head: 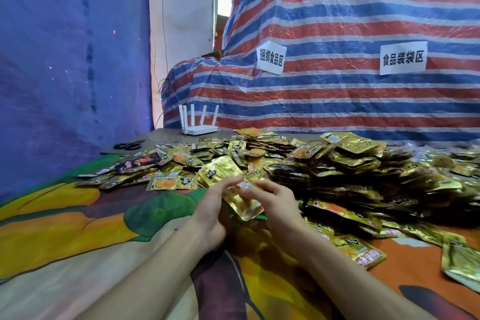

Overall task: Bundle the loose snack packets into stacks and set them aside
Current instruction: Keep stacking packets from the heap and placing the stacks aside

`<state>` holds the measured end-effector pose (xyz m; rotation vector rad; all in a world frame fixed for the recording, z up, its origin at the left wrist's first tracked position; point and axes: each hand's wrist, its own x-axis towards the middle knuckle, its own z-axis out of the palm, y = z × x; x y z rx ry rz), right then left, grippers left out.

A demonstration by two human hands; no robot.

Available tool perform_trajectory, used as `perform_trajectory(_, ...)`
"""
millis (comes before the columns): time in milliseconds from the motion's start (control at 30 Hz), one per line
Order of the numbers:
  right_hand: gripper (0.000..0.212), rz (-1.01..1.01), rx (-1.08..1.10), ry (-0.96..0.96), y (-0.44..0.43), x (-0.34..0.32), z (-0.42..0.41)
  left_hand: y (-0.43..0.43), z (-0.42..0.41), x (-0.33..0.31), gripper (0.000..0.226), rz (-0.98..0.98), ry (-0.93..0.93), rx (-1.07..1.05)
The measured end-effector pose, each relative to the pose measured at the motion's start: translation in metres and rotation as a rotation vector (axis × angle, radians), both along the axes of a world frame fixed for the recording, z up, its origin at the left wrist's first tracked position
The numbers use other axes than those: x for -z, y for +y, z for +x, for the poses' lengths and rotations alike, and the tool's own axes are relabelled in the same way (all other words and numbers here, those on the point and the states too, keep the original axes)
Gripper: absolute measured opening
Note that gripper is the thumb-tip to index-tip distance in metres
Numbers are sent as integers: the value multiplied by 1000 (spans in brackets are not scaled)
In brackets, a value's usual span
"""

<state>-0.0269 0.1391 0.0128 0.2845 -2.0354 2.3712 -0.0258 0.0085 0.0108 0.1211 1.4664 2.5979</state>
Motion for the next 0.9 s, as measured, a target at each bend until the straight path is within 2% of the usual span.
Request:
perform_trajectory(100,26,7,156,13,4,-8,-6,-1,-2,0,32,39,4,-170)
perform_trajectory(233,31,57,400,48,13,-28,-24,-4,-9,4,25,-89,2,-620)
perform_trajectory(300,28,159,515,115,16,-40,-37,-6,-9,4,21,-123,72,-741)
perform_trajectory(467,29,764,622,480,14,-52,-73,-6,-9,3,22,-121,116,-767)
perform_trajectory(600,34,1136,623,621,6,-50,-93,-6,-6,2,24,-124,148,-688)
perform_trajectory(667,39,1412,516,547,2,-43,-98,-4,-3,0,26,-146,191,-638)
perform_trajectory(733,42,1589,351,374,-5,-36,-97,0,-2,-2,25,-182,218,-618)
perform_trajectory(800,41,1613,286,283,-10,-30,-94,3,-2,-2,20,-262,268,-630)
perform_trajectory(900,42,1621,326,311,-15,-28,-89,6,2,-2,13,-442,400,-687)
